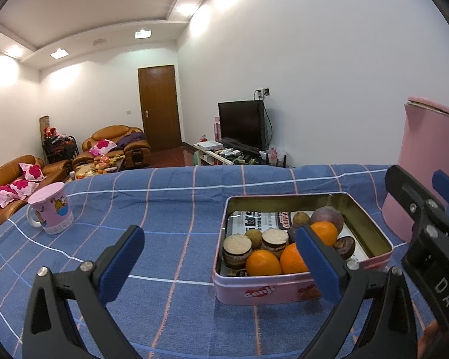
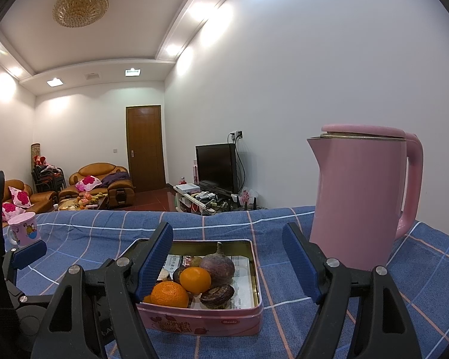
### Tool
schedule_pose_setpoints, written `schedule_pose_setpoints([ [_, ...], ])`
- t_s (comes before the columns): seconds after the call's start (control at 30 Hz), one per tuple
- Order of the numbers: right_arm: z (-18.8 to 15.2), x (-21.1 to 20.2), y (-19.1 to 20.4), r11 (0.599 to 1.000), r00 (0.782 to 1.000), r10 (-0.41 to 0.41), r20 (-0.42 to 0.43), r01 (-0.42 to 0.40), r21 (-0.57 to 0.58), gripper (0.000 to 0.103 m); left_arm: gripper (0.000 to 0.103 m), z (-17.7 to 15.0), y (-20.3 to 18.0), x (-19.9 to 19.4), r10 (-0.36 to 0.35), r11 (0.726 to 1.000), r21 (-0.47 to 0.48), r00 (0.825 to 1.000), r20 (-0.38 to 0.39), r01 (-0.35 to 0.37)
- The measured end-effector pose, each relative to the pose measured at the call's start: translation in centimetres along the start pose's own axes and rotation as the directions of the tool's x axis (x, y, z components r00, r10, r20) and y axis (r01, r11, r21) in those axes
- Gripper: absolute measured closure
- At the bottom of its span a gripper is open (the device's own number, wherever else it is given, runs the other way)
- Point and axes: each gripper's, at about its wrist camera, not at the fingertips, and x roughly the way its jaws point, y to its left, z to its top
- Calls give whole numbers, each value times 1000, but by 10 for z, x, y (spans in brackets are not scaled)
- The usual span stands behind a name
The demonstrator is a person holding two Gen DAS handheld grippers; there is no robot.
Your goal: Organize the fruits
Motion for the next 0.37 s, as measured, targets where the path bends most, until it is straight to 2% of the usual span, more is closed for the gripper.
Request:
schedule_pose_setpoints([
  [0.37,-2,2,-3,1000,1000,-22,-15,22,14,26,0,-4,5,1,-1,1000,-16,1000,-16,0],
])
